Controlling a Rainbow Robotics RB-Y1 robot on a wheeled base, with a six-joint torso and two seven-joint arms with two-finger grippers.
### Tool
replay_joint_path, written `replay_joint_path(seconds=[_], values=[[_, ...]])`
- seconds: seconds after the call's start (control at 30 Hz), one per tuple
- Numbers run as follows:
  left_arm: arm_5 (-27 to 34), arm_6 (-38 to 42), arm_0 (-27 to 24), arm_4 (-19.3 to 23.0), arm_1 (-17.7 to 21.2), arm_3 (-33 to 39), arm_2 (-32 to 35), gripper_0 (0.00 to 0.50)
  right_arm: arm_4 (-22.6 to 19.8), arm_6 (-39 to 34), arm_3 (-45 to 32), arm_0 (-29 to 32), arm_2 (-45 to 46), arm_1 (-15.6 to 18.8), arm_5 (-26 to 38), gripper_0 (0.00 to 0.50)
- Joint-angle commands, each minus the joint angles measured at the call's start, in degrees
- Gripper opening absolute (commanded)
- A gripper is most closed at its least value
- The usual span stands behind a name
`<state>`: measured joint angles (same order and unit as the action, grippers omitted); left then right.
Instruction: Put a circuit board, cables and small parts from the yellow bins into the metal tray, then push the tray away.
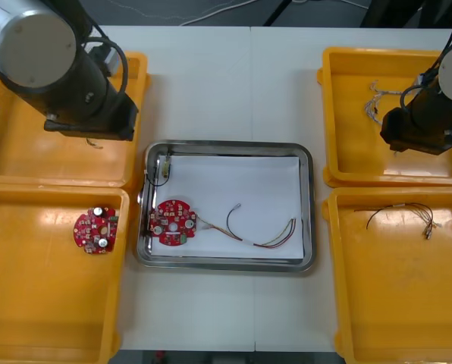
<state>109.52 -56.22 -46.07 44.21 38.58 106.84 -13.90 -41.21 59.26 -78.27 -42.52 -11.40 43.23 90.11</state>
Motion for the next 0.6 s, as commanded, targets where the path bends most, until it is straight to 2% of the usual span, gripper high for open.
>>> replay_joint_path(seconds=[0.03,0.17,0.23,0.33,0.37,0.4,0.47,0.6], values=[[0.2,-5.7,-2.0,1.4,4.6,-3.3,4.7,0.5,-1.2,2.8,-1.7,-0.9,3.5,3.4,1.8,0.0],[0.2,-10.2,-1.4,1.4,6.1,-5.7,7.7,0.5,-3.1,3.6,-1.8,0.7,4.6,4.5,1.6,0.007],[0.2,-11.5,-1.4,1.4,6.4,-6.6,9.2,0.5,-3.4,4.0,-1.9,1.1,5.0,4.8,1.6,0.046],[0.1,-12.2,-0.8,0.4,6.5,-7.4,12.0,0.5,-3.5,4.5,-1.9,1.3,5.1,5.1,1.6,0.163],[-0.4,-12.6,-0.5,-0.4,6.7,-7.5,13.1,0.5,-3.6,4.7,-1.9,1.3,5.1,5.1,1.6,0.247],[-1.1,-13.1,0.1,-1.5,6.9,-7.6,13.9,0.5,-3.6,4.9,-1.9,1.3,5.1,5.1,1.6,0.357],[-2.4,-14.8,0.9,-2.9,7.4,-7.8,15.0,0.5,-3.6,5.1,-1.8,1.3,5.3,5.1,1.6,0.5],[-4.7,-18.3,3.9,-5.4,7.8,-7.9,19.3,0.5,-3.9,6.3,-1.9,1.2,5.9,5.1,1.6,0.5]])
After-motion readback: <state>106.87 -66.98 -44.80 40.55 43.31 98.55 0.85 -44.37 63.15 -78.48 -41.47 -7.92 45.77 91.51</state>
